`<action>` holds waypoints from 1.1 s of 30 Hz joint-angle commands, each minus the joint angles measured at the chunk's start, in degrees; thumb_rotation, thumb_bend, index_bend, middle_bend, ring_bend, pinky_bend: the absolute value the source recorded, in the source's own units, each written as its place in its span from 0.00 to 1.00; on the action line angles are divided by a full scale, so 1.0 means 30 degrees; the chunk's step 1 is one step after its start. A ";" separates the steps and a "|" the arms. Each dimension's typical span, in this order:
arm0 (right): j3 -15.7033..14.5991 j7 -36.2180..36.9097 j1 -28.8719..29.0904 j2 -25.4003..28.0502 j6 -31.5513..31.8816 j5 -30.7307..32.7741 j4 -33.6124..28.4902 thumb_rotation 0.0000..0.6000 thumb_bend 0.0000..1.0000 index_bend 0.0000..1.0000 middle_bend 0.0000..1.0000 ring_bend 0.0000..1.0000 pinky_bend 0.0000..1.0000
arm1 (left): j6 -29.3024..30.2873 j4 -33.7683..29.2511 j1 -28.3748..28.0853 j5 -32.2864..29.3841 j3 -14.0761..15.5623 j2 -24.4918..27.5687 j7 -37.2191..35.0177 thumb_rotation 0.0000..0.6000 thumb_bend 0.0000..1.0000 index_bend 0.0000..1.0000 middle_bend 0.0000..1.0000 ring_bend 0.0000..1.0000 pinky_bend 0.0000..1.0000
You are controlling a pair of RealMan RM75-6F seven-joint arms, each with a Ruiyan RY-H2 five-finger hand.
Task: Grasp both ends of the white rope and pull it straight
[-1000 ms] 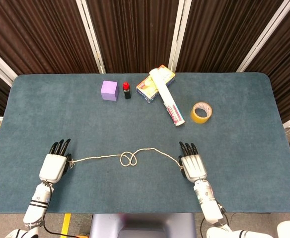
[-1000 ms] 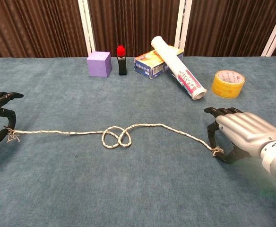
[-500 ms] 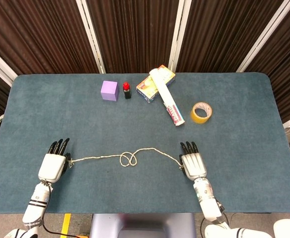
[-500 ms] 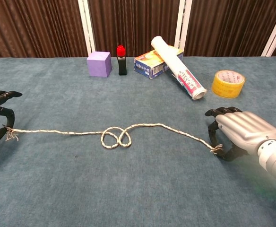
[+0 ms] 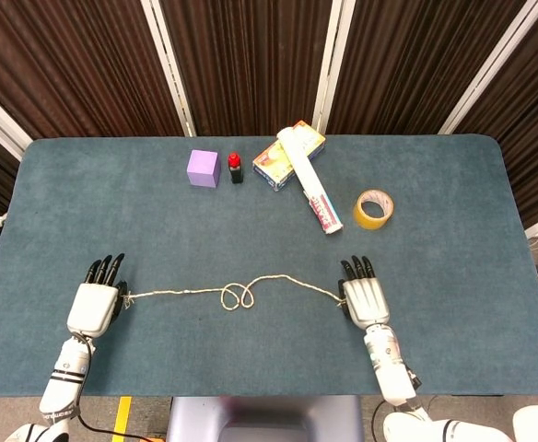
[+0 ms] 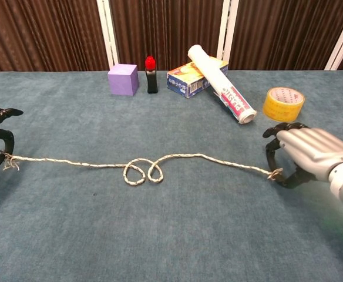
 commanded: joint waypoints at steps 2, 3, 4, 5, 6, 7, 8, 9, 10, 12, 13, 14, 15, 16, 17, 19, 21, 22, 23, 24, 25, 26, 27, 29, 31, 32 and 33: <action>0.0185 0.0166 -0.0065 0.0789 0.0171 0.0053 -0.0379 1.00 0.68 0.83 0.23 0.00 0.00 | 0.0215 -0.0028 0.0014 -0.0023 -0.0126 0.0133 0.0082 1.00 0.54 0.61 0.04 0.00 0.14; 0.0222 0.0184 -0.0071 0.0924 0.0181 0.0100 -0.0401 1.00 0.68 0.83 0.23 0.00 0.00 | 0.0263 -0.0032 0.0034 -0.0049 -0.0156 0.0180 0.0083 1.00 0.54 0.61 0.04 0.00 0.14; 0.0260 0.0205 -0.0079 0.1066 0.0183 0.0157 -0.0405 1.00 0.68 0.83 0.23 0.00 0.00 | 0.0304 -0.0027 0.0053 -0.0082 -0.0189 0.0233 0.0085 1.00 0.54 0.61 0.04 0.00 0.14; 0.0316 0.0222 -0.0092 0.1274 0.0191 0.0239 -0.0382 1.00 0.68 0.83 0.23 0.00 0.00 | 0.0360 -0.0039 0.0085 -0.0122 -0.0226 0.0317 0.0078 1.00 0.54 0.61 0.04 0.00 0.14; 0.0372 0.0258 -0.0110 0.1436 0.0210 0.0309 -0.0357 1.00 0.68 0.83 0.23 0.00 0.00 | 0.0397 -0.0037 0.0110 -0.0160 -0.0256 0.0383 0.0065 1.00 0.54 0.61 0.04 0.00 0.14; 0.0442 0.0330 -0.0135 0.1599 0.0234 0.0384 -0.0332 1.00 0.68 0.83 0.23 0.00 0.00 | 0.0412 -0.0014 0.0125 -0.0201 -0.0287 0.0435 0.0047 1.00 0.54 0.61 0.04 0.00 0.14; 0.0530 0.0463 -0.0178 0.1844 0.0255 0.0479 -0.0311 1.00 0.68 0.83 0.23 0.00 0.00 | 0.0466 -0.0007 0.0160 -0.0231 -0.0311 0.0520 0.0016 1.00 0.54 0.61 0.04 0.00 0.14; 0.0589 0.0568 -0.0216 0.2046 0.0270 0.0546 -0.0301 1.00 0.68 0.83 0.23 0.00 0.00 | 0.0481 0.0007 0.0182 -0.0263 -0.0325 0.0571 -0.0002 1.00 0.54 0.61 0.04 0.00 0.14; 0.0644 0.0676 -0.0259 0.2245 0.0283 0.0617 -0.0289 1.00 0.68 0.83 0.23 0.00 0.00 | 0.0481 0.0027 0.0198 -0.0294 -0.0336 0.0619 -0.0014 1.00 0.54 0.61 0.04 0.00 0.14; 0.0754 0.0922 -0.0360 0.2727 0.0292 0.0781 -0.0303 1.00 0.68 0.83 0.23 0.00 0.00 | 0.0495 0.0093 0.0226 -0.0338 -0.0349 0.0719 -0.0005 1.00 0.54 0.61 0.04 0.00 0.14; 0.0798 0.1032 -0.0406 0.2944 0.0305 0.0837 -0.0337 1.00 0.68 0.83 0.23 0.00 0.00 | 0.0517 0.0116 0.0242 -0.0353 -0.0357 0.0753 0.0004 1.00 0.54 0.61 0.04 0.00 0.14; 0.0835 0.1188 -0.0474 0.3241 0.0333 0.0870 -0.0381 1.00 0.68 0.83 0.23 0.00 0.00 | 0.0546 0.0134 0.0269 -0.0378 -0.0366 0.0797 0.0003 1.00 0.54 0.61 0.04 0.00 0.14; 0.0846 0.1322 -0.0528 0.3479 0.0331 0.0886 -0.0417 1.00 0.68 0.83 0.23 0.00 0.00 | 0.0559 0.0141 0.0288 -0.0393 -0.0366 0.0830 0.0003 1.00 0.54 0.61 0.04 0.00 0.14; 0.0874 0.1440 -0.0583 0.3710 0.0336 0.0934 -0.0440 1.00 0.68 0.83 0.23 0.00 0.00 | 0.0572 0.0142 0.0311 -0.0400 -0.0354 0.0863 0.0001 1.00 0.54 0.61 0.04 0.00 0.14; 0.0912 0.1567 -0.0654 0.3993 0.0370 0.0991 -0.0432 1.00 0.68 0.83 0.23 0.00 0.00 | 0.0606 0.0153 0.0352 -0.0396 -0.0324 0.0890 -0.0001 1.00 0.54 0.61 0.04 0.00 0.14; 0.0953 0.1807 -0.0768 0.4374 0.0392 0.1085 -0.0352 1.00 0.68 0.83 0.23 0.00 0.00 | 0.0633 0.0191 0.0398 -0.0405 -0.0295 0.0911 0.0017 1.00 0.54 0.61 0.04 0.00 0.14; 0.0957 0.2030 -0.0886 0.4763 0.0344 0.1224 -0.0145 1.00 0.68 0.83 0.23 0.00 0.00 | 0.0636 0.0275 0.0437 -0.0460 -0.0296 0.0925 0.0070 1.00 0.54 0.61 0.04 0.00 0.14; 0.0945 0.2122 -0.0937 0.4913 0.0299 0.1298 -0.0030 1.00 0.68 0.83 0.23 0.00 0.00 | 0.0633 0.0326 0.0448 -0.0490 -0.0306 0.0926 0.0091 1.00 0.54 0.61 0.04 0.00 0.14; 0.0939 0.2236 -0.1003 0.5098 0.0224 0.1427 0.0131 1.00 0.68 0.83 0.23 0.00 0.00 | 0.0635 0.0390 0.0469 -0.0524 -0.0313 0.0931 0.0107 1.00 0.54 0.61 0.04 0.00 0.14; 0.0938 0.2332 -0.1042 0.5224 0.0149 0.1525 0.0259 1.00 0.68 0.83 0.23 0.00 0.00 | 0.0641 0.0432 0.0493 -0.0550 -0.0311 0.0934 0.0130 1.00 0.54 0.61 0.04 0.00 0.14; 0.0962 0.2483 -0.1089 0.5382 0.0056 0.1660 0.0416 1.00 0.68 0.83 0.23 0.00 0.00 | 0.0591 0.0552 0.0522 -0.0611 -0.0303 0.0941 0.0120 1.00 0.54 0.61 0.04 0.00 0.14; 0.0977 0.2593 -0.1122 0.5475 -0.0006 0.1754 0.0547 1.00 0.68 0.83 0.23 0.00 0.00 | 0.0572 0.0636 0.0546 -0.0649 -0.0299 0.0933 0.0119 1.00 0.54 0.61 0.04 0.00 0.14; 0.0992 0.2713 -0.1149 0.5558 -0.0064 0.1827 0.0675 1.00 0.68 0.83 0.23 0.00 0.00 | 0.0559 0.0720 0.0565 -0.0682 -0.0299 0.0920 0.0127 1.00 0.54 0.61 0.04 0.00 0.14; 0.0985 0.2999 -0.1208 0.5715 -0.0204 0.1929 0.0973 1.00 0.68 0.83 0.23 0.00 0.00 | 0.0503 0.0847 0.0589 -0.0749 -0.0298 0.0886 0.0116 1.00 0.54 0.61 0.04 0.00 0.14; 0.0918 0.3199 -0.1267 0.5790 -0.0315 0.1966 0.1234 1.00 0.68 0.83 0.23 0.00 0.00 | 0.0500 0.0906 0.0585 -0.0747 -0.0299 0.0865 0.0147 1.00 0.54 0.61 0.04 0.00 0.14; 0.0895 0.3328 -0.1293 0.5823 -0.0374 0.1989 0.1395 1.00 0.68 0.83 0.23 0.00 0.00 | 0.0503 0.0932 0.0590 -0.0732 -0.0280 0.0846 0.0167 1.00 0.54 0.61 0.04 0.00 0.14; 0.0882 0.3428 -0.1309 0.5831 -0.0418 0.2006 0.1529 1.00 0.68 0.83 0.23 0.00 0.00 | 0.0501 0.0947 0.0590 -0.0720 -0.0267 0.0829 0.0180 1.00 0.54 0.61 0.04 0.00 0.14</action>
